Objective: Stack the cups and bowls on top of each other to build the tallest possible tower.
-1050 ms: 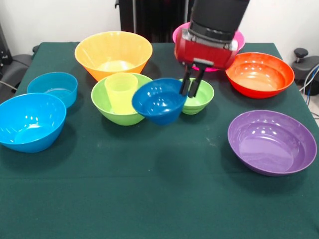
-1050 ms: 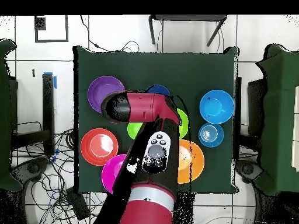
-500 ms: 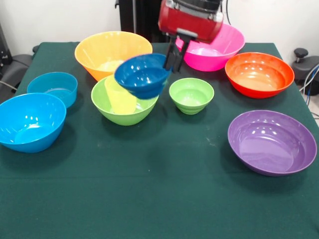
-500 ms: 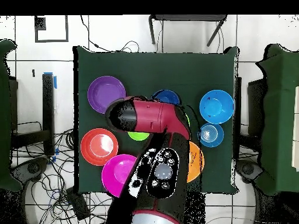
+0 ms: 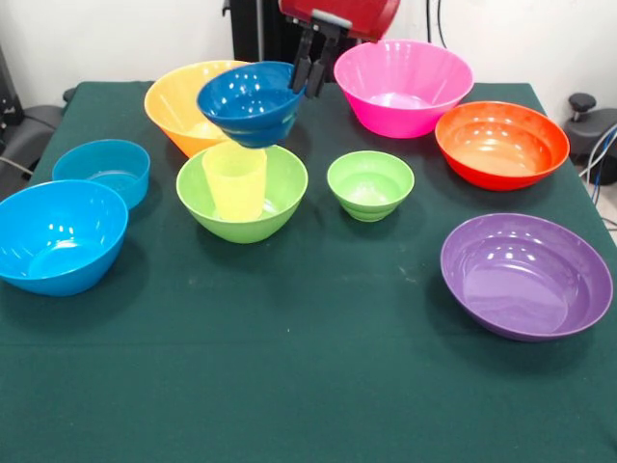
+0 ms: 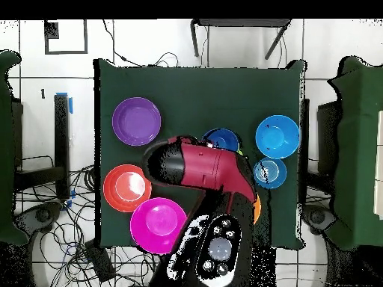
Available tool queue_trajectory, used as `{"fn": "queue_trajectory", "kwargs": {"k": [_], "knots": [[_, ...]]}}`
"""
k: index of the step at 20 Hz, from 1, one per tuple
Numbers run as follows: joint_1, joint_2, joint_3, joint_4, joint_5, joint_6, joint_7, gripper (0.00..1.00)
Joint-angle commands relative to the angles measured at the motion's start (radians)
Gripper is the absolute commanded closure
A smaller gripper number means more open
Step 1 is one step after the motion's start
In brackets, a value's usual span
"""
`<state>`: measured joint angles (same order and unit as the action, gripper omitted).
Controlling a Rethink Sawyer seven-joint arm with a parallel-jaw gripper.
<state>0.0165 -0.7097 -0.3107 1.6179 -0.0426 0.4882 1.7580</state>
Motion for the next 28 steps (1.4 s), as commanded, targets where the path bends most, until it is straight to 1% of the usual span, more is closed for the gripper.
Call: {"fn": "queue_trajectory", "kwargs": {"k": [1, 7, 13, 28], "knots": [[-0.015, -0.007, 0.041, 0.116, -0.061, 0.017, 0.070, 1.00], [-0.031, 0.027, 0.036, 0.130, -0.081, -0.073, 0.077, 1.00], [-0.027, 0.075, 0.031, 0.110, -0.080, -0.139, 0.101, 1.00], [-0.006, 0.128, 0.008, 0.095, -0.056, -0.200, 0.122, 1.00]]}}
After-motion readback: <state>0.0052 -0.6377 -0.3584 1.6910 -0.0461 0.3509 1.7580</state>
